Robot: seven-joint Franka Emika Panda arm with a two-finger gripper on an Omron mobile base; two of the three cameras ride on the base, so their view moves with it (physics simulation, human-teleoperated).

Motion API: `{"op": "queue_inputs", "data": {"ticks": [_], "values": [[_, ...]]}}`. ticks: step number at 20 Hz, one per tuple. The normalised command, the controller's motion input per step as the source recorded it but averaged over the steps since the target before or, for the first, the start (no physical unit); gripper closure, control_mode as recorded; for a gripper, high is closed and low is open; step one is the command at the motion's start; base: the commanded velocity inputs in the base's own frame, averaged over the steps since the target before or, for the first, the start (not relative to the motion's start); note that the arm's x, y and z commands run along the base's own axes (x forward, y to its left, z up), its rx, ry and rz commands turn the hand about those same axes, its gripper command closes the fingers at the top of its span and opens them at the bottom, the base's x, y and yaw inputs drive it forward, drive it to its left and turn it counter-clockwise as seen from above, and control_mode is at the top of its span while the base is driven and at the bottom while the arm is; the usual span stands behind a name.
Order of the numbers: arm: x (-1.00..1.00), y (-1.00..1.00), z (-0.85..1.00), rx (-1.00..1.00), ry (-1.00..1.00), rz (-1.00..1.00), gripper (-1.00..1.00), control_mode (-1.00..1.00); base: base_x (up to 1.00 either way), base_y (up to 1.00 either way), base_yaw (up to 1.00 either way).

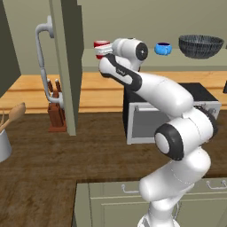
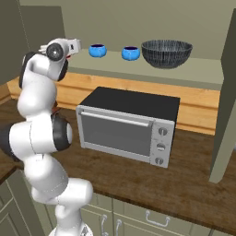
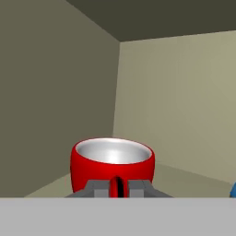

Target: Gather all objects into one cabinet and sort the glasses and bowls to opposite sides.

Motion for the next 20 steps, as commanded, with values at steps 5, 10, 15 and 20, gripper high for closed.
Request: {"op": "queue_inputs", "data": {"ticks": [5, 10, 15, 20], "values": [[0.54, 0.19, -0.11, 0.0, 0.0, -0.01, -1.0, -1.0, 0.0, 0.0, 0.0], [0.17, 0.06, -0.06, 0.0, 0.0, -0.02, -1.0, -1.0, 0.0, 0.0, 0.0], [-0.14, -0.06, 0.05, 0.0, 0.0, 0.0, -1.0, -1.0, 0.0, 0.0, 0.0], [-0.33, -0.21, 0.28, 0.06, 0.0, 0.0, -1.0, -1.0, 0.0, 0.0, 0.0]]}}
